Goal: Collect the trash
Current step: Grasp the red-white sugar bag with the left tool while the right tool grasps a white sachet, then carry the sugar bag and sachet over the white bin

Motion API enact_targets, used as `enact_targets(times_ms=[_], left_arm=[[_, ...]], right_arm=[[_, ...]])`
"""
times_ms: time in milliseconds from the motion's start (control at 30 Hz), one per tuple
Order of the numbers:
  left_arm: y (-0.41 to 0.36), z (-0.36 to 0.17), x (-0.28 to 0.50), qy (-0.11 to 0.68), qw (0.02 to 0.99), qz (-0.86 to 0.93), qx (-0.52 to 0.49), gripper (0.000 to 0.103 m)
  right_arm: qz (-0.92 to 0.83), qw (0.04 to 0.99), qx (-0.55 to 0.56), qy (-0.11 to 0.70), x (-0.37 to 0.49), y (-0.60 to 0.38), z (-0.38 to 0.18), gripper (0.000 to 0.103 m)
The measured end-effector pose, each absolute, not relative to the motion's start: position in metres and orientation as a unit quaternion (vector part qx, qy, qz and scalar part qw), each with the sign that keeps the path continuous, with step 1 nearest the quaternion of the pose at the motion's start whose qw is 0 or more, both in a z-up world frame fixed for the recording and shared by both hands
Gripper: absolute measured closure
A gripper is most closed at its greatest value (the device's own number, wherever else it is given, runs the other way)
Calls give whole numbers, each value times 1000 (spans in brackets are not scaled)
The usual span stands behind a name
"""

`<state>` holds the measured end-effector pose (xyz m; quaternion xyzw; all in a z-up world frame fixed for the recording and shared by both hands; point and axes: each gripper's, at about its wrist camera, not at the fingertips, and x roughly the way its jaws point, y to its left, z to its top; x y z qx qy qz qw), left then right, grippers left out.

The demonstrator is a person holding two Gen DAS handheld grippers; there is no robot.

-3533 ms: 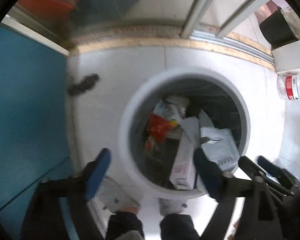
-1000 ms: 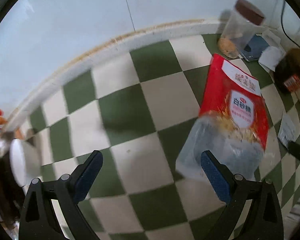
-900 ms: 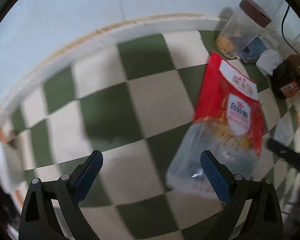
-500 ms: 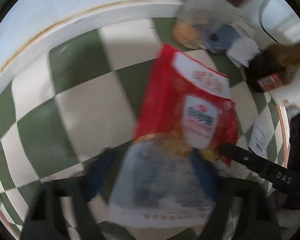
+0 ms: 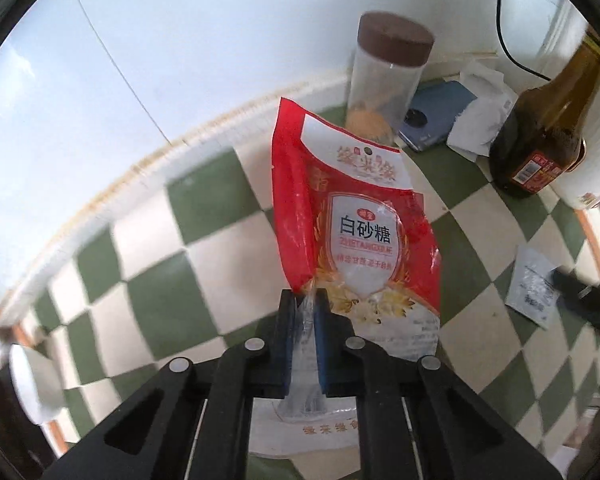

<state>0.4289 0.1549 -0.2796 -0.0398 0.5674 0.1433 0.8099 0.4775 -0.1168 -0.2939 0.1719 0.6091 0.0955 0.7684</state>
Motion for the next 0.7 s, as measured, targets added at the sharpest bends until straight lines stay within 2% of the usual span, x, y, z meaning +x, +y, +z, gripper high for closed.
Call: enact_targets(times_ms=[167, 233, 333, 367, 400, 433, 533, 700], left_arm=[[138, -285, 426, 564, 811, 157, -15, 96], [135, -287, 426, 565, 809, 160, -15, 96], [126, -289, 441, 564, 809, 165, -12, 96], [126, -287, 439, 564, 809, 167, -11, 96], [124, -286, 437, 562, 809, 170, -11, 96], [123, -284, 436, 561, 810, 171, -9, 96], [119, -273, 429, 552, 816, 171, -7, 97], [105, -244, 415, 528, 833, 164, -9, 97]], right_arm=[[44, 765, 100, 635, 495, -126, -319, 25], [42, 774, 55, 630, 494, -114, -324, 21], [26, 784, -28, 620, 487, -90, -328, 25], [30, 794, -35, 607, 483, -87, -325, 37], [33, 800, -40, 598, 481, -86, -322, 72], [43, 802, -45, 593, 479, -84, -319, 93], [59, 800, -8, 597, 474, -94, -312, 100], [72, 807, 73, 581, 453, -145, -283, 101]])
